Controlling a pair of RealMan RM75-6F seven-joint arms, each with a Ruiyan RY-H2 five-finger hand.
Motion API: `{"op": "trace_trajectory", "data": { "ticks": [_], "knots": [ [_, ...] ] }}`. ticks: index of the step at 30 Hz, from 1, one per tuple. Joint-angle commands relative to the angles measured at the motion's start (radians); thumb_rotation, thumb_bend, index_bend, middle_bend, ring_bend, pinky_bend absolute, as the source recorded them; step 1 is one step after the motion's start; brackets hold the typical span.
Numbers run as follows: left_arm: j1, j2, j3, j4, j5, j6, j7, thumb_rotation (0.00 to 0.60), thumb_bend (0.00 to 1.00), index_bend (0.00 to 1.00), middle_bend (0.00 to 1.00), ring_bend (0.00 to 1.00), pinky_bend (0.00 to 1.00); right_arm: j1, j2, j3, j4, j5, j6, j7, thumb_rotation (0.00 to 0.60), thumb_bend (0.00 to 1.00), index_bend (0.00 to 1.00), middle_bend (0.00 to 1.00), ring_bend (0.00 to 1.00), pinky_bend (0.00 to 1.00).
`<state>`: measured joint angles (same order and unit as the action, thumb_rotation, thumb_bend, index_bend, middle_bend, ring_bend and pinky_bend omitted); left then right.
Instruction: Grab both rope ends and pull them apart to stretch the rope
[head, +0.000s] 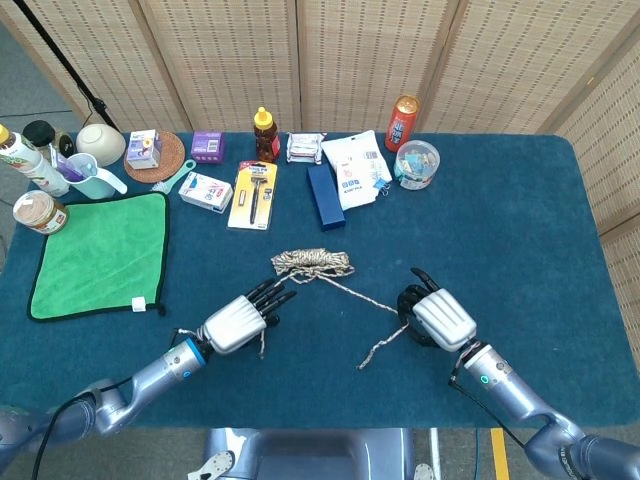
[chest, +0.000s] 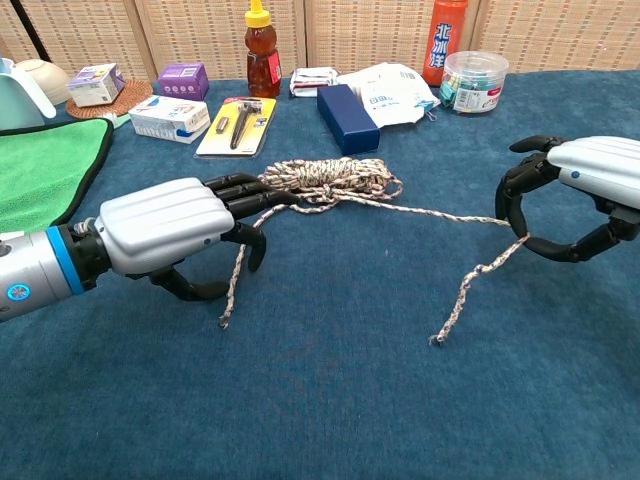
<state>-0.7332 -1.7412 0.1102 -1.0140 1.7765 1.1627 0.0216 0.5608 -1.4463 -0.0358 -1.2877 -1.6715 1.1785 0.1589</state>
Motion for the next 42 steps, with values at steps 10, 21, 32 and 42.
{"op": "trace_trajectory", "data": {
  "ticks": [10,21,32,42],
  "knots": [
    [0.0,-0.017,-0.006,0.008,-0.009,-0.01,0.002,0.6,0.22,0.49,0.0,0.0,0.0,-0.002,-0.001,0.0,0.007,0.001,0.0,0.004,0.6,0.43,0.7,0.39,0.29,0.0],
    [-0.002,-0.026,-0.006,0.011,-0.013,-0.02,0.006,0.6,0.22,0.52,0.0,0.0,0.0,-0.006,0.0,-0.001,0.012,0.001,0.003,0.009,0.6,0.43,0.7,0.4,0.29,0.01],
    [-0.002,-0.017,-0.007,-0.001,-0.017,-0.02,-0.002,0.6,0.35,0.59,0.0,0.0,0.0,-0.007,-0.001,0.0,0.012,0.0,0.004,0.006,0.6,0.43,0.71,0.4,0.3,0.01],
    [-0.002,-0.009,-0.01,-0.016,-0.012,-0.003,-0.013,0.6,0.35,0.66,0.01,0.0,0.0,-0.006,0.002,-0.001,0.008,0.0,0.0,0.006,0.6,0.43,0.71,0.4,0.3,0.01]
  ]
}}
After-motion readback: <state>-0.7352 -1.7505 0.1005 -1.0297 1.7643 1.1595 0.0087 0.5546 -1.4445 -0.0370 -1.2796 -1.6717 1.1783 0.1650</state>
